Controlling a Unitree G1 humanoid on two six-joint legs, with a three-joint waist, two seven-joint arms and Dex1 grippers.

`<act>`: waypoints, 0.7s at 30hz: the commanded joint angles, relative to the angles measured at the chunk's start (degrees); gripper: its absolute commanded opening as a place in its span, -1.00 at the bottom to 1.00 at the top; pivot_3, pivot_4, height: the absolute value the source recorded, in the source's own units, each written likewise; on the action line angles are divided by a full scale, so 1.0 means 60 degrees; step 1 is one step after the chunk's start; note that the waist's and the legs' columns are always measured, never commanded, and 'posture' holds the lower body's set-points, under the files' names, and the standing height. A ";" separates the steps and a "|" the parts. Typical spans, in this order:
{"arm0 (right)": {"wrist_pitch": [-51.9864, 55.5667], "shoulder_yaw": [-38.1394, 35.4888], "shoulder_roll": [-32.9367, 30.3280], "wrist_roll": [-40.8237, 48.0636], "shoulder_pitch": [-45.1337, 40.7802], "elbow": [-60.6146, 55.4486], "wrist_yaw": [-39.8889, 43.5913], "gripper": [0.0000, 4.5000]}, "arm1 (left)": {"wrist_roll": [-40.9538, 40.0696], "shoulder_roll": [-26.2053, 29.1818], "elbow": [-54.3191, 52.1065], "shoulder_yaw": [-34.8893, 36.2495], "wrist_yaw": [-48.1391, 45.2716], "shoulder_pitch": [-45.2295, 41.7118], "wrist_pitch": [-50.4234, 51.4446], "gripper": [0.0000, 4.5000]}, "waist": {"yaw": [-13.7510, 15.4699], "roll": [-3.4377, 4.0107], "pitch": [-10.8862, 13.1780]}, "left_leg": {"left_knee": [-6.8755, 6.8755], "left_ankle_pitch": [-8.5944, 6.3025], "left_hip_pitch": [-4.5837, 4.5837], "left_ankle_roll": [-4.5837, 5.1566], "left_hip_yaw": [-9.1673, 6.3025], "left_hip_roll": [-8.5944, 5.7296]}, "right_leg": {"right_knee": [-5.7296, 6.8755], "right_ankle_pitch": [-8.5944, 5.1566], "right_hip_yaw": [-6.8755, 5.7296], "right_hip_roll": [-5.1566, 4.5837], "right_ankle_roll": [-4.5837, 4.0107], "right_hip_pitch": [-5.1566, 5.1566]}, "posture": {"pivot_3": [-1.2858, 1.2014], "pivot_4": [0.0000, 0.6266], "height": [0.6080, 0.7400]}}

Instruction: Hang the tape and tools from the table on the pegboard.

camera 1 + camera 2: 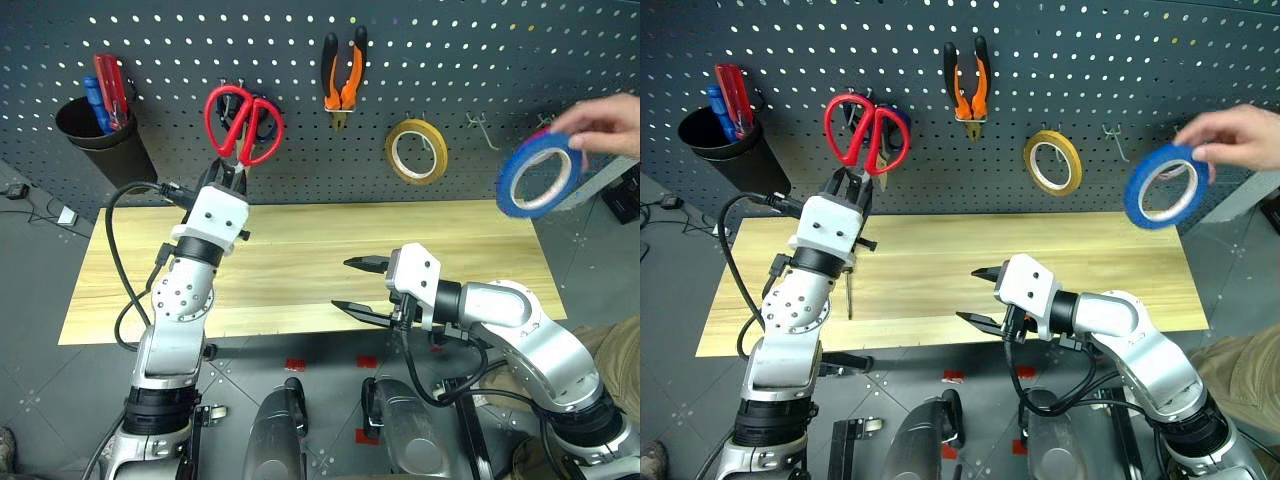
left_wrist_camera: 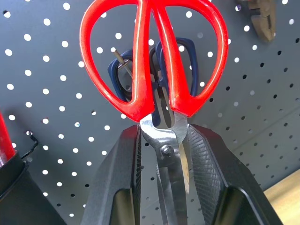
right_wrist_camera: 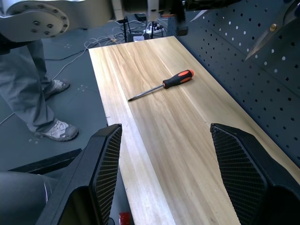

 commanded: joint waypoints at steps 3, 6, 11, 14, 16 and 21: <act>-0.0236 0.0000 0.0158 -0.0038 -0.0204 -0.0101 0.0044 0.43 | -0.0134 -0.0199 0.0448 0.0078 0.0179 -0.0358 0.0019 -0.49 | -0.0002 0.0001 -0.0002 | 0.0015 0.0000 0.0006 0.0000 -0.0002 0.0001 | 0.0004 0.0001 -0.0003 0.0000 -0.0001 0.0011 | -0.17 -0.16 1.00; -0.0259 0.0010 0.0209 -0.0058 -0.0244 -0.0057 0.0063 0.43 | -0.0392 -0.0360 0.0878 0.0174 0.0102 -0.0574 0.0424 -0.49 | 0.0004 0.0001 -0.0002 | 0.0029 0.0000 0.0006 0.0001 -0.0009 0.0002 | 0.0009 0.0002 -0.0008 0.0000 -0.0003 0.0017 | -0.17 -0.16 1.00; -0.0265 0.0065 0.0268 -0.0113 -0.0231 -0.0058 0.0034 0.43 | -0.0598 -0.0399 0.1296 0.0211 -0.0002 -0.0675 0.1160 0.21 | -0.0002 0.0000 -0.0006 | 0.0044 -0.0001 0.0008 0.0002 -0.0010 0.0002 | 0.0013 0.0004 -0.0008 0.0000 -0.0005 0.0025 | -0.17 -0.17 1.00; -0.0247 0.0090 0.0286 -0.0136 -0.0195 -0.0097 0.0008 0.43 | -0.0740 -0.0323 0.1227 0.0164 -0.0163 -0.0477 0.1339 0.61 | -0.0002 0.0001 -0.0007 | 0.0051 0.0000 0.0007 0.0001 -0.0012 0.0004 | 0.0015 0.0004 -0.0010 0.0001 -0.0005 0.0025 | -0.18 -0.19 1.00; -0.0278 0.0090 0.0282 -0.0162 -0.0166 -0.0078 0.0013 0.43 | -0.0842 -0.0323 0.1149 0.0268 -0.0147 -0.0345 0.1504 0.74 | -0.0003 0.0001 -0.0032 | 0.0058 0.0000 0.0007 0.0001 -0.0013 0.0004 | 0.0017 0.0004 -0.0009 0.0001 -0.0006 0.0027 | -0.18 -0.20 1.00; -0.0307 0.0033 0.0220 -0.0205 -0.0142 -0.0018 0.0056 0.43 | -0.1339 -0.0100 0.1386 0.0716 -0.0492 0.0177 0.2452 0.74 | -0.0021 -0.0005 -0.0089 | 0.0087 -0.0002 0.0007 0.0004 -0.0016 0.0007 | 0.0037 0.0006 -0.0009 0.0001 -0.0008 0.0034 | -0.17 -0.19 1.00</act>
